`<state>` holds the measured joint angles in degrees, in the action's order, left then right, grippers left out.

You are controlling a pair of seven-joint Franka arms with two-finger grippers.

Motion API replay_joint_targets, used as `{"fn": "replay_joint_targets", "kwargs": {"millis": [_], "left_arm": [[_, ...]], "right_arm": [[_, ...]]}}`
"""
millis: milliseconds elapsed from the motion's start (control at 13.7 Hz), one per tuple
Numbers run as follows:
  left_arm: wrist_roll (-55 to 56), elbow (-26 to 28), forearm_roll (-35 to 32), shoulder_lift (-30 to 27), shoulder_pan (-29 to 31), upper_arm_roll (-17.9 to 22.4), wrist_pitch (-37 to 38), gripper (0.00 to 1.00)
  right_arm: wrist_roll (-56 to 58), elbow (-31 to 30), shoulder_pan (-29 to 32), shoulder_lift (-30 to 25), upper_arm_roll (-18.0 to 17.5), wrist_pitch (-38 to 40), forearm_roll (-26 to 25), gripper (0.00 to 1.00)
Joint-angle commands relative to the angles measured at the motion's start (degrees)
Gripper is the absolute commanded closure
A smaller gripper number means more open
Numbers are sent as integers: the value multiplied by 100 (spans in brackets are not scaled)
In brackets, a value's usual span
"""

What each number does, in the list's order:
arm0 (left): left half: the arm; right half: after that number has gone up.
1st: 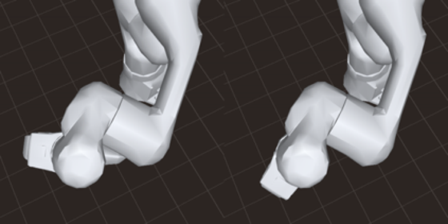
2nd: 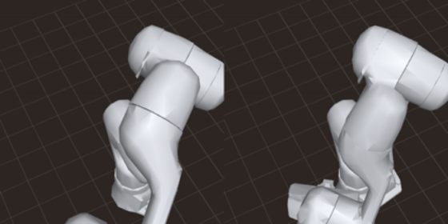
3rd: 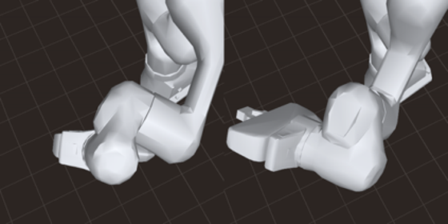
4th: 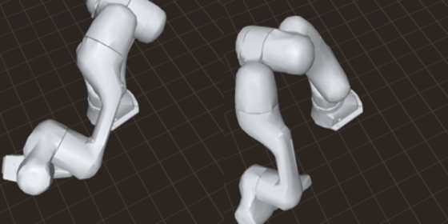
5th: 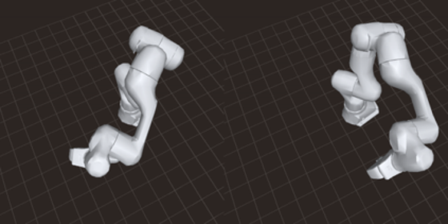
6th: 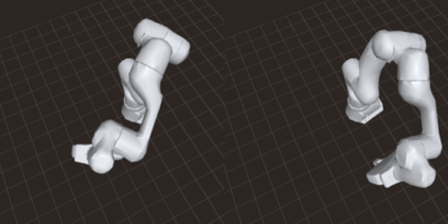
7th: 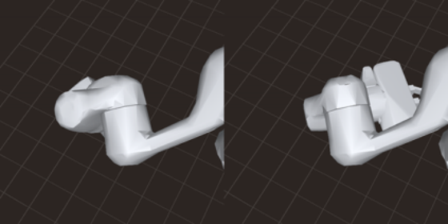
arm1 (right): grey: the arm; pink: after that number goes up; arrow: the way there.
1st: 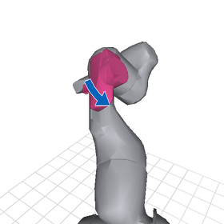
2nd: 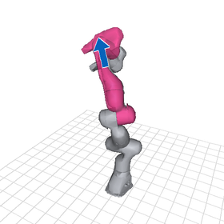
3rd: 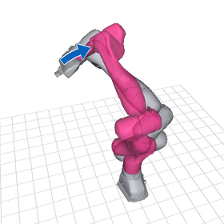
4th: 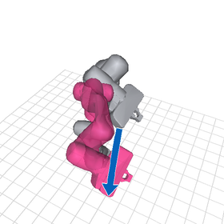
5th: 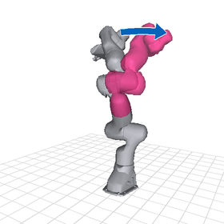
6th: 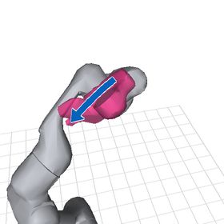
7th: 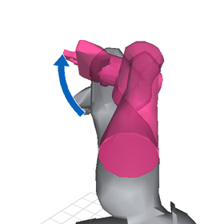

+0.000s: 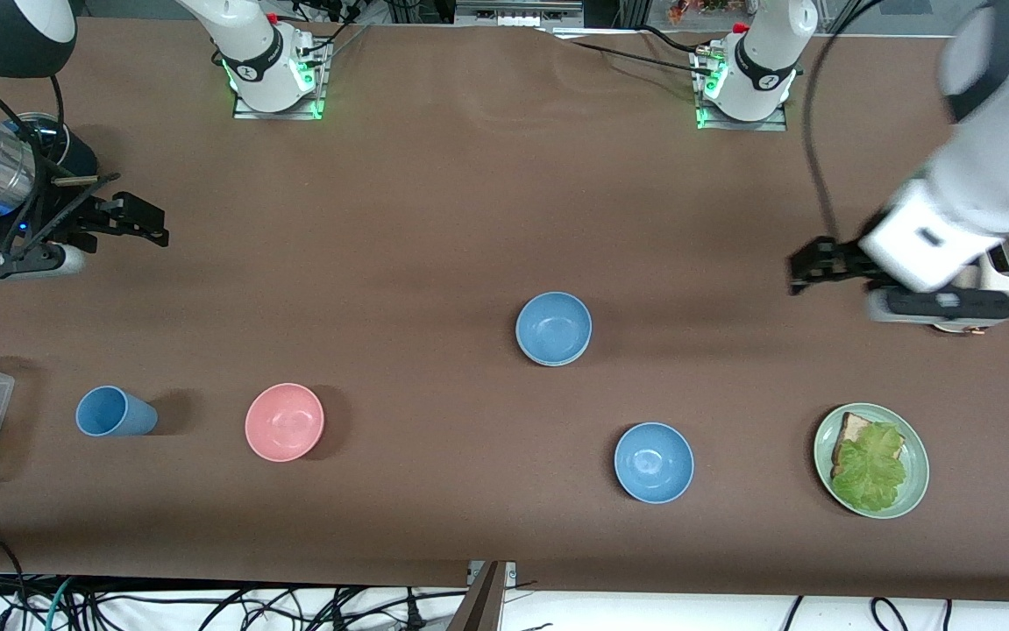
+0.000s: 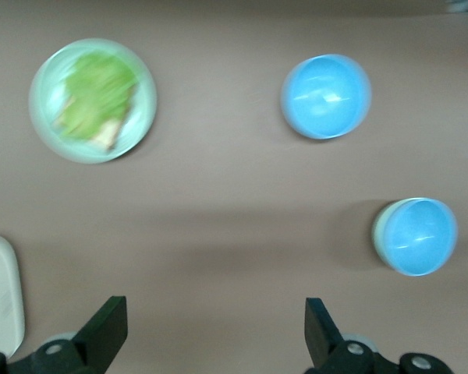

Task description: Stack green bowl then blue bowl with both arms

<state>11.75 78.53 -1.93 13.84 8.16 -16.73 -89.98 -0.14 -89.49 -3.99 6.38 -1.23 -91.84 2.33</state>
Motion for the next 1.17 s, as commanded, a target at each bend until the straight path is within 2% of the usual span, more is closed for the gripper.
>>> {"fn": "replay_joint_targets", "kwargs": {"millis": [0,73,146,293,366,585,805,1098], "left_arm": [[-32,-163,-80,145,238,-76,577,0],[-258,-76,-71,6,221,11,561,0],[-661,204,-62,-291,3,334,387,0],[-1173,1466,25,-1073,-786,1369,-534,0],[-1244,1759,26,-1224,-833,1470,-738,0],[-1254,1806,17,-1191,-790,1506,-749,0],[-1237,1491,-10,-919,-693,1506,-705,0],[-1245,1455,-27,-909,-702,1497,-696,0]], "right_arm": [[49,19,21,-14,-17,-18,13,0],[32,19,21,-14,-17,-10,13,0],[31,19,21,-14,-17,-10,13,0],[23,19,12,-14,-17,-18,13,0],[5,19,12,-14,-26,-18,4,0],[-12,19,12,-14,-26,-19,13,0],[-13,19,12,-14,-26,-27,13,0],[-21,19,12,-14,-26,-18,30,0]]}}
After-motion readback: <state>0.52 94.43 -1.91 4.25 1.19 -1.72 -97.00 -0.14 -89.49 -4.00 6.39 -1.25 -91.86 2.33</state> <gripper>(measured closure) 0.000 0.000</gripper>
